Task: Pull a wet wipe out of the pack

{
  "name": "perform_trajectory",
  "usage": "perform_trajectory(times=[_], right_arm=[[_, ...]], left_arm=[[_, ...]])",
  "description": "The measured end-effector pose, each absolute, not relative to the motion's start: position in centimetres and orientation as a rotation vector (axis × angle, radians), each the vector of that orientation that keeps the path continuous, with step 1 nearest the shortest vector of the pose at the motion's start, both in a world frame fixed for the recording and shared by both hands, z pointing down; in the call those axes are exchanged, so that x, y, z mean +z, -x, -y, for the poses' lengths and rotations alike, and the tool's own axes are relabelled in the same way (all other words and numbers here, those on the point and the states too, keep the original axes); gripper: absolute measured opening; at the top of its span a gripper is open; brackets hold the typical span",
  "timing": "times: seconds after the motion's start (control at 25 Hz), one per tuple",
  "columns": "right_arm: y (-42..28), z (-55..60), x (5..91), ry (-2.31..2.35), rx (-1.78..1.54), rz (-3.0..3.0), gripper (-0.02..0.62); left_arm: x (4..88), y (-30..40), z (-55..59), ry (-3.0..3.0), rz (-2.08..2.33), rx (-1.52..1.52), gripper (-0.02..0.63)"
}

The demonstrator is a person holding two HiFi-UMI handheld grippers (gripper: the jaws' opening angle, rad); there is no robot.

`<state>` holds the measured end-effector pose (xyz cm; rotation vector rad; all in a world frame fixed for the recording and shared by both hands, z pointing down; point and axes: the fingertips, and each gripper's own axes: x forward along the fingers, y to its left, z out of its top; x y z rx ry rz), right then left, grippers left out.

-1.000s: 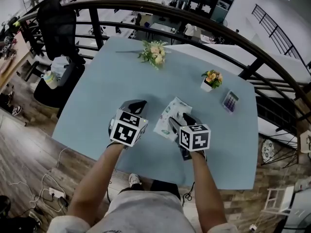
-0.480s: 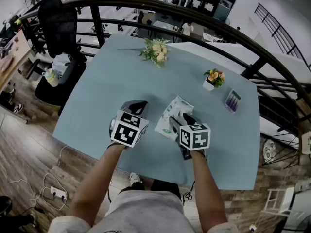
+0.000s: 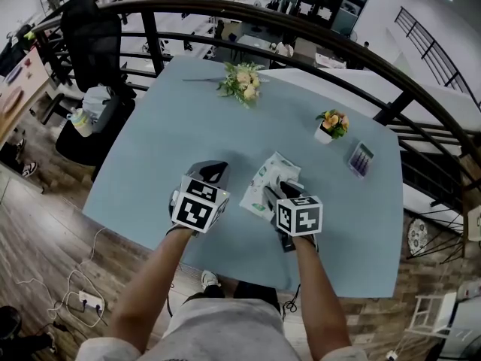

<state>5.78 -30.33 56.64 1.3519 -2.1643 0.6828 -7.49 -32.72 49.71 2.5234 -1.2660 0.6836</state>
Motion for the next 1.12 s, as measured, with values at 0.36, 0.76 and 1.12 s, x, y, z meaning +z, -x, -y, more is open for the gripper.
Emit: perform_trajectory(times=[0.36, 0.76, 1.12], right_arm=[[-5.7, 30.2, 57.8, -1.351, 0.724, 2.143, 0.135], [-5.6, 30.2, 57.7, -1.37, 0.765, 2.16, 0.092], [-5.9, 30.3, 57.8, -1.384, 0.747, 2.141, 0.015]], left_arm=[[50.2, 7.6, 32.4, -2.517, 1.263, 0.703, -0.006], [50.0, 8.3, 32.3, -2.515, 1.272, 0.71, -0.006], [50.1, 8.4, 32.1, -2.519, 1.267, 0.72, -0.006]])
